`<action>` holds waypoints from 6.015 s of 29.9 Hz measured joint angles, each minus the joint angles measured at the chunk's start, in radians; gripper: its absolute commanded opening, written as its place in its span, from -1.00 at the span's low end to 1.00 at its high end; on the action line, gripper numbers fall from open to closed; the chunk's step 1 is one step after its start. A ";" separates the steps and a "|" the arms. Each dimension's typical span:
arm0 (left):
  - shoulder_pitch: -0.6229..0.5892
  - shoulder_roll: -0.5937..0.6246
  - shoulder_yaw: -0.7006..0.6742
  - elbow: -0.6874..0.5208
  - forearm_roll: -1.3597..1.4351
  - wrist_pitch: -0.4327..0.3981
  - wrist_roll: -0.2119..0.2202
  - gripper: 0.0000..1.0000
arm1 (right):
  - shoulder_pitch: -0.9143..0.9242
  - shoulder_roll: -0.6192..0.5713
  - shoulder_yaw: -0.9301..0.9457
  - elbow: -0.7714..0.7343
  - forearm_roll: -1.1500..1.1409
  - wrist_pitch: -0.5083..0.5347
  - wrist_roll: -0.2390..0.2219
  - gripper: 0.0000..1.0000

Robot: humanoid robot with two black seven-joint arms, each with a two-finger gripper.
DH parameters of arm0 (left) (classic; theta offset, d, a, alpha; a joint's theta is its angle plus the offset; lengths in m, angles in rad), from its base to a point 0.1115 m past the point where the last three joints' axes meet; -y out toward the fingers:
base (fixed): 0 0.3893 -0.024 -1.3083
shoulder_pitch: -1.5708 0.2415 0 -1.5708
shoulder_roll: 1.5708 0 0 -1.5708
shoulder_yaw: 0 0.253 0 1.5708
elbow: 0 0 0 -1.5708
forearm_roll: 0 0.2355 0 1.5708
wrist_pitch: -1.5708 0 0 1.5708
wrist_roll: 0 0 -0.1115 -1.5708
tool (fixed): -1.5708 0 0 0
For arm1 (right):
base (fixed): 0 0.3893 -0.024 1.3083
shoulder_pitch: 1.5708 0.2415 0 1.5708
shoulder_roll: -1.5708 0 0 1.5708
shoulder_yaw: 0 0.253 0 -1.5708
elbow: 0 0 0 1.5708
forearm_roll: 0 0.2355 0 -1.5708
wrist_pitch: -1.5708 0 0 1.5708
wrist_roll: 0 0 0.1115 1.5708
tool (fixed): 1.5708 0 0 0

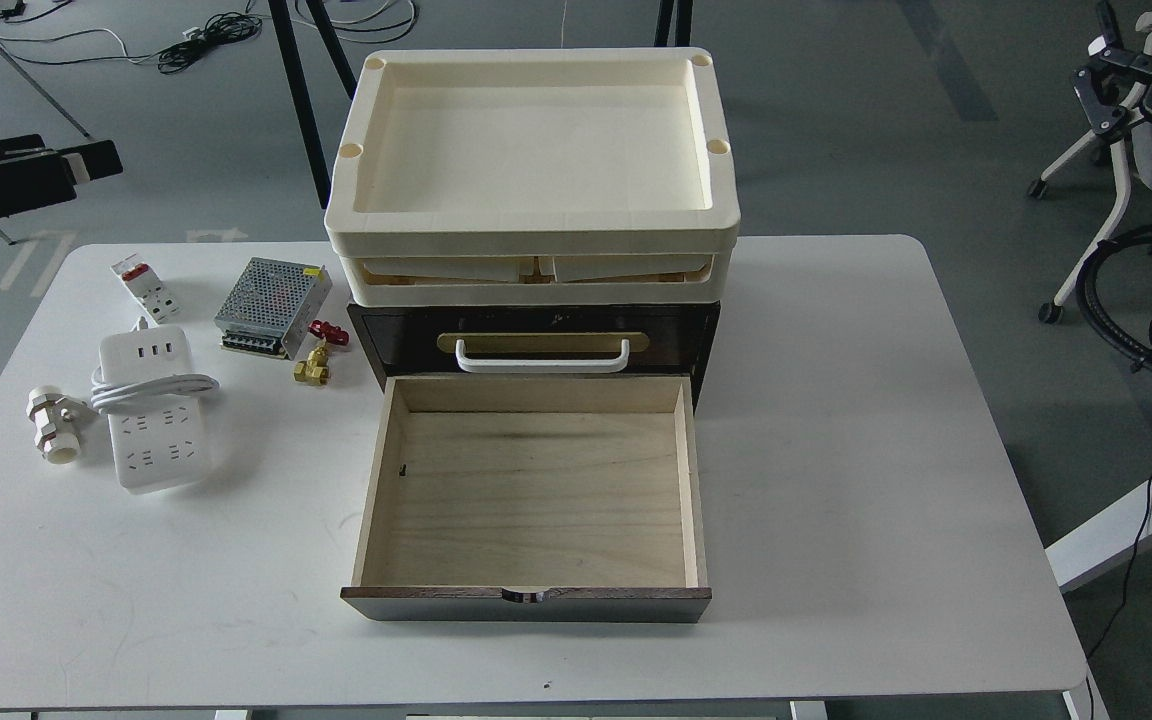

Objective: Put charging cable into cabinet
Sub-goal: 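Move the left gripper down toward the white power strip, then close the left gripper on the white power strip and its cable, then lift the power strip and carry it over the open drawer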

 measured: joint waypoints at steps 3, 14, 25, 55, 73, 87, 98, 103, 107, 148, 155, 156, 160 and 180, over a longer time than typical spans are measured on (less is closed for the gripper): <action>0.022 -0.018 0.055 0.000 0.114 0.048 -0.001 0.84 | -0.013 0.000 0.004 0.000 0.000 0.000 0.000 0.99; 0.082 -0.185 0.075 0.204 0.397 -0.081 -0.002 0.86 | -0.021 -0.007 0.009 0.000 0.001 0.000 0.000 0.99; 0.078 -0.367 0.073 0.455 0.693 -0.105 -0.001 0.86 | -0.023 -0.006 0.009 0.000 0.000 0.000 0.000 0.99; 0.135 -0.707 0.241 0.961 0.691 0.062 -0.001 0.54 | -0.045 -0.010 0.019 0.021 -0.001 0.000 0.000 0.99; 0.156 -0.707 0.242 0.967 0.691 0.124 -0.001 0.30 | -0.050 -0.014 0.019 0.019 -0.001 0.000 0.000 0.99; 0.194 -0.791 0.244 1.112 0.692 0.221 -0.001 0.09 | -0.052 -0.014 0.019 0.018 -0.002 0.000 0.000 0.99; 0.221 -0.823 0.244 1.189 0.693 0.253 -0.001 -0.10 | -0.056 -0.014 0.019 0.017 -0.001 0.000 0.000 0.99; 0.221 -0.823 0.244 1.189 0.692 0.254 -0.001 -0.20 | -0.056 -0.014 0.019 0.017 -0.001 0.000 0.000 0.99; 0.221 -0.823 0.244 1.190 0.691 0.255 -0.001 -0.33 | -0.057 -0.014 0.019 0.014 -0.001 0.000 0.000 0.99; 0.166 -0.811 0.245 1.228 0.689 0.298 -0.001 -0.92 | -0.058 -0.014 0.020 0.012 -0.001 0.000 0.000 0.99; 0.130 -0.732 0.242 1.227 0.688 0.318 -0.001 -0.92 | -0.056 -0.014 0.030 0.012 -0.001 0.000 0.000 0.99; 0.129 -0.714 0.242 1.227 0.688 0.327 -0.001 -0.92 | -0.056 -0.014 0.032 0.012 -0.001 0.000 0.000 0.99; 0.128 -0.637 0.235 1.225 0.686 0.362 -0.001 -0.92 | -0.056 -0.015 0.034 0.011 -0.001 0.000 0.000 0.99; 0.126 0.090 0.112 0.125 0.484 0.099 -0.001 -0.91 | -0.055 -0.014 0.034 0.009 -0.004 0.000 -0.001 0.99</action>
